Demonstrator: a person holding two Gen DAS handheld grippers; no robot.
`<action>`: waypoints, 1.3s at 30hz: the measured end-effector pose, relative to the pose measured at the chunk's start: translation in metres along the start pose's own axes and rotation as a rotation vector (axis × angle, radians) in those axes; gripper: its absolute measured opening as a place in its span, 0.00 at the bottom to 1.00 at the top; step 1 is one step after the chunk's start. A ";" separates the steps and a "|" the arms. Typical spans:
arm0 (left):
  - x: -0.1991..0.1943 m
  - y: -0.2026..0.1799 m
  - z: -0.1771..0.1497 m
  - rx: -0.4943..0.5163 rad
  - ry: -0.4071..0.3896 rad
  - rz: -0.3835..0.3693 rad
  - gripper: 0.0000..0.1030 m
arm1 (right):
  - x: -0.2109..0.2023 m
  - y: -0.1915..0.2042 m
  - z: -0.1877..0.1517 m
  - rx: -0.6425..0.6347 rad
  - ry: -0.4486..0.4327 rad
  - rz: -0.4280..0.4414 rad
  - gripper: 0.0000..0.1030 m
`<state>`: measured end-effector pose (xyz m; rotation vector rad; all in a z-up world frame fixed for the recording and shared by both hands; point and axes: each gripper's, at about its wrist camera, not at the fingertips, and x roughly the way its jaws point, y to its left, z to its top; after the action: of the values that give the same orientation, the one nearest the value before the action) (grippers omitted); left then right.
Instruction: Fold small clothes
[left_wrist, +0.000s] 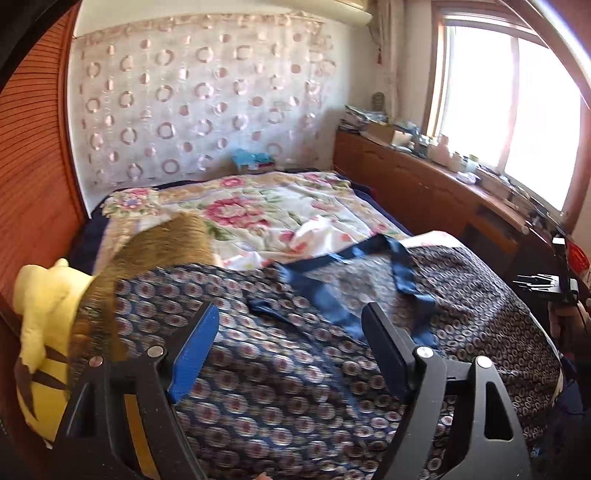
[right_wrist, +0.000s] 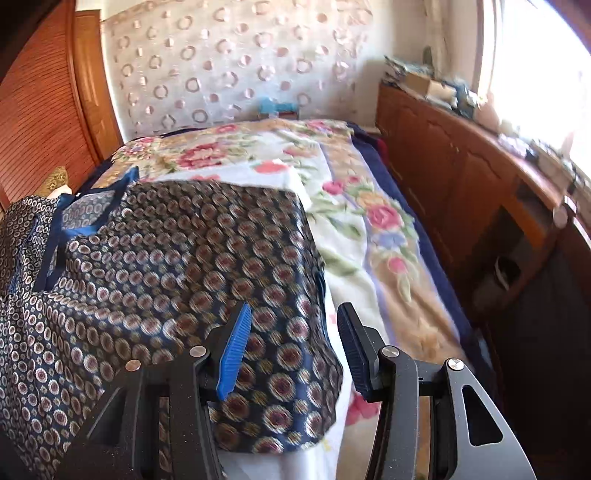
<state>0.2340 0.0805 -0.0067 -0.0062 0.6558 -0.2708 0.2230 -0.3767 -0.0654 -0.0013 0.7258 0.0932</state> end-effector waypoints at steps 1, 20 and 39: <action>0.008 -0.010 -0.003 0.007 0.028 -0.016 0.78 | 0.001 -0.003 -0.004 0.014 0.010 0.008 0.49; 0.079 -0.060 -0.059 0.073 0.242 -0.032 0.78 | -0.018 -0.029 -0.025 0.057 0.067 0.085 0.22; 0.096 -0.064 -0.068 0.103 0.287 0.013 0.99 | -0.057 0.056 0.003 -0.184 -0.116 0.132 0.02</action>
<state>0.2506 0.0001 -0.1127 0.1375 0.9263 -0.2955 0.1777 -0.3259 -0.0239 -0.1225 0.5986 0.2839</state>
